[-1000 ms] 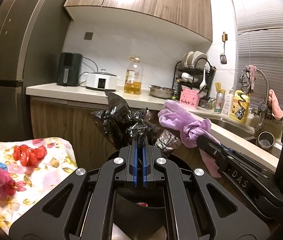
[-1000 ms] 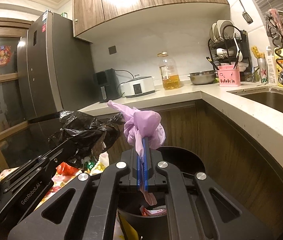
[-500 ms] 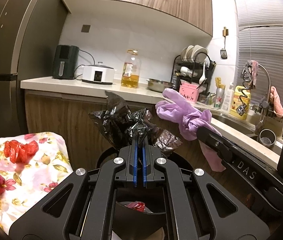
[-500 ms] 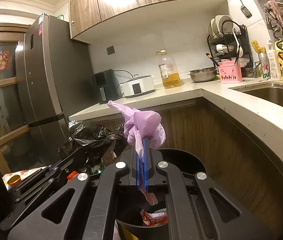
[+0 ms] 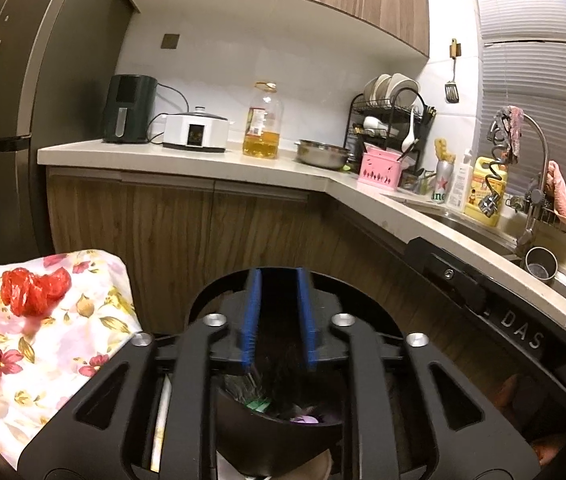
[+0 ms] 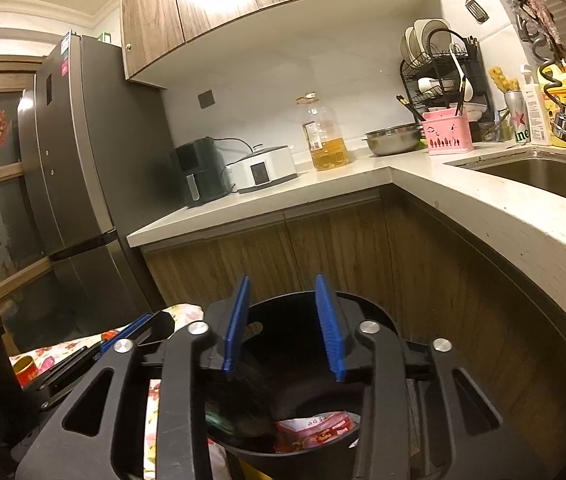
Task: Collect trash
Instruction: 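Open both grippers to drop the black bag and glove into the bin, then move both open grippers back toward the table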
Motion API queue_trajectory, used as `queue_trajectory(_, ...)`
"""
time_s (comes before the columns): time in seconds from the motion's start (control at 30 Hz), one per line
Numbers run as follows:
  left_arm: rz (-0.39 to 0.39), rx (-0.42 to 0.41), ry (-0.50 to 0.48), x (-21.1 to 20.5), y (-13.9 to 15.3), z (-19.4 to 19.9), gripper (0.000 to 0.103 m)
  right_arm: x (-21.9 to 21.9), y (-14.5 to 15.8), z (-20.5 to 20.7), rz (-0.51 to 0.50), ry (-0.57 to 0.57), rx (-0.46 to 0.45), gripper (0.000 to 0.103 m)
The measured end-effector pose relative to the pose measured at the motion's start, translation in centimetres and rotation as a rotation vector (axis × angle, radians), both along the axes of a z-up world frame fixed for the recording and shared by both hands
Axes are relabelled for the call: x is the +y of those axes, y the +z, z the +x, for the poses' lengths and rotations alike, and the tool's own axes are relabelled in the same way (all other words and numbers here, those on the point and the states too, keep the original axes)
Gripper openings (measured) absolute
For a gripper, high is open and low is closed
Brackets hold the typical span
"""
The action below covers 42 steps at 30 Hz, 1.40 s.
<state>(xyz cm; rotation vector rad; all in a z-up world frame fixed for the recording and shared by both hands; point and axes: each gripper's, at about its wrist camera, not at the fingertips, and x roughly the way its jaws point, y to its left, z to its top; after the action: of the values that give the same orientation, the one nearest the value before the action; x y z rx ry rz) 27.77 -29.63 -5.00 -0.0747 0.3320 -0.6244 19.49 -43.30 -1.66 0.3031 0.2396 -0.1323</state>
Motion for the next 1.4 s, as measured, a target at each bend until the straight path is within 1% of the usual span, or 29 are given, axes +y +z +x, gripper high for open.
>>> queue_trajectory(0.1,-0.009,-0.001,0.020,0.6,-0.1,-0.3,0.048,0.2,-0.1,-0.2,-0.005,-0.003,0.005,0.044)
queue_trajectory(0.13,-0.010,-0.001,0.031,0.9,-0.1,-0.4,0.050,0.2,-0.1,-0.2,-0.007,-0.004,0.005,0.046)
queue_trajectory(0.2,-0.011,-0.004,0.051,1.6,0.0,-0.7,0.060,0.6,-0.1,-0.5,-0.013,-0.007,0.007,0.049)
queue_trajectory(0.3,-0.016,-0.007,0.087,2.9,0.1,-1.5,0.070,0.9,-0.2,-1.0,-0.024,-0.010,0.009,0.056)
queue_trajectory(0.37,-0.012,-0.009,0.115,3.9,0.2,-2.2,0.074,1.2,-0.1,-1.2,-0.028,-0.010,0.010,0.062)
queue_trajectory(0.4,-0.010,-0.009,0.124,4.3,0.2,-2.4,0.076,1.4,-0.2,-1.5,-0.029,-0.007,0.008,0.064)
queue_trajectory(0.5,-0.002,-0.006,0.163,5.8,0.2,-3.5,0.079,2.3,-0.1,-2.1,-0.036,0.002,0.005,0.071)
queue_trajectory(0.67,0.016,-0.005,0.229,8.2,0.1,-5.3,0.080,3.8,0.1,-3.3,-0.041,0.008,-0.009,0.083)
queue_trajectory(0.77,0.030,-0.013,0.281,10.1,0.0,-6.6,0.080,4.6,0.2,-4.1,-0.033,0.020,-0.016,0.084)
queue_trajectory(1.03,0.055,-0.001,0.416,16.1,-0.6,-9.3,0.080,8.0,-0.4,-5.6,-0.036,0.070,-0.012,0.084)
queue_trajectory(1.4,0.074,0.026,0.627,25.4,-1.8,-12.7,0.080,15.9,-1.8,-5.9,-0.021,0.243,0.013,0.084)
